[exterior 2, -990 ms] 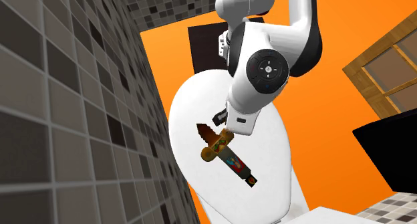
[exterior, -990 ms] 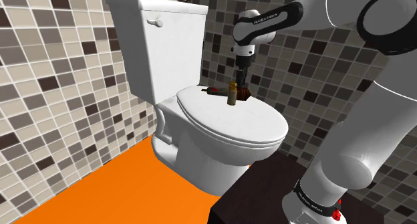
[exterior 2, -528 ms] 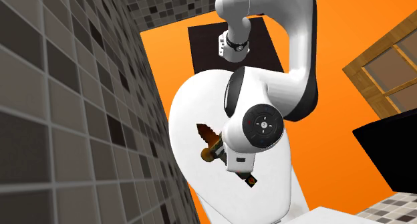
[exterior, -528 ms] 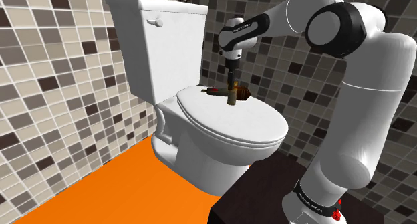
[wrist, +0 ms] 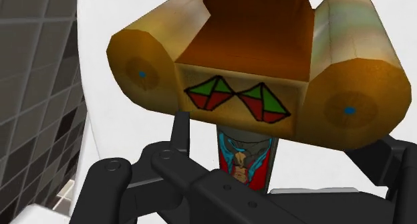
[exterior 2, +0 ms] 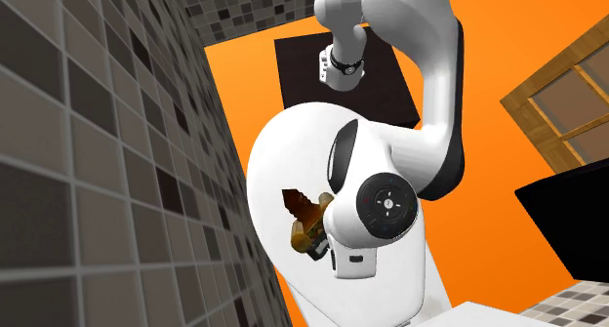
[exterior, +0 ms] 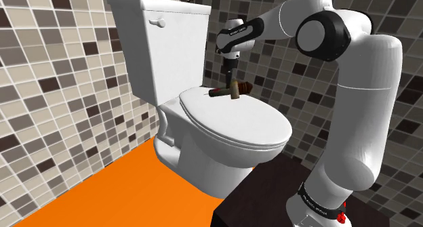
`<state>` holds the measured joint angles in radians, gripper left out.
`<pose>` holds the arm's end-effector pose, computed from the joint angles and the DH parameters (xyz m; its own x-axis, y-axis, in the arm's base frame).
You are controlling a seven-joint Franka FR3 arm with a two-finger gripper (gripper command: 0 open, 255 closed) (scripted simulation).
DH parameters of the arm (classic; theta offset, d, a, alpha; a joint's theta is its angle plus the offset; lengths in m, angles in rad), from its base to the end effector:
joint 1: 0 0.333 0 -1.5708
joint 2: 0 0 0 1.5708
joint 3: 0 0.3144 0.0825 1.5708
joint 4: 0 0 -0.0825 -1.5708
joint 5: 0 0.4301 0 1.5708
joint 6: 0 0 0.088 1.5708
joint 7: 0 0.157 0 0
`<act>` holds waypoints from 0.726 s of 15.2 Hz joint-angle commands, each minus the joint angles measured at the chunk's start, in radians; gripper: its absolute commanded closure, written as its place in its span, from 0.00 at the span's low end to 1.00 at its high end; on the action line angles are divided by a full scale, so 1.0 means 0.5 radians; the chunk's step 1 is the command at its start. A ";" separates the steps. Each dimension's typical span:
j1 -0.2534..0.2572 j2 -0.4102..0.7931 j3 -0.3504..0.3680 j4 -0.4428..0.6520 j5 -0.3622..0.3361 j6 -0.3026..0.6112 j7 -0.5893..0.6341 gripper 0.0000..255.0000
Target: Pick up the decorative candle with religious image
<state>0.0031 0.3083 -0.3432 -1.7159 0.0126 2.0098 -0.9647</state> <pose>0.6475 -0.2154 0.3464 0.8045 0.5895 -0.0728 0.5934 -0.8031 0.0542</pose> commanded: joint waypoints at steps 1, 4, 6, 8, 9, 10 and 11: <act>-0.001 0.111 0.013 -0.037 0.012 -0.040 0.006 0.00; -0.004 0.128 0.017 -0.057 0.017 -0.004 0.006 0.00; -0.006 0.092 0.010 -0.078 0.007 -0.016 0.000 1.00; -0.006 0.095 0.011 -0.080 0.009 -0.011 0.000 1.00; -0.003 0.094 0.012 -0.086 0.008 -0.007 0.004 1.00; -0.005 0.096 0.012 -0.081 0.009 -0.009 0.002 1.00; -0.003 0.099 0.013 -0.079 0.009 -0.010 0.005 1.00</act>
<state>0.0033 0.3533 -0.3352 -1.7490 0.0178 2.0088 -0.9628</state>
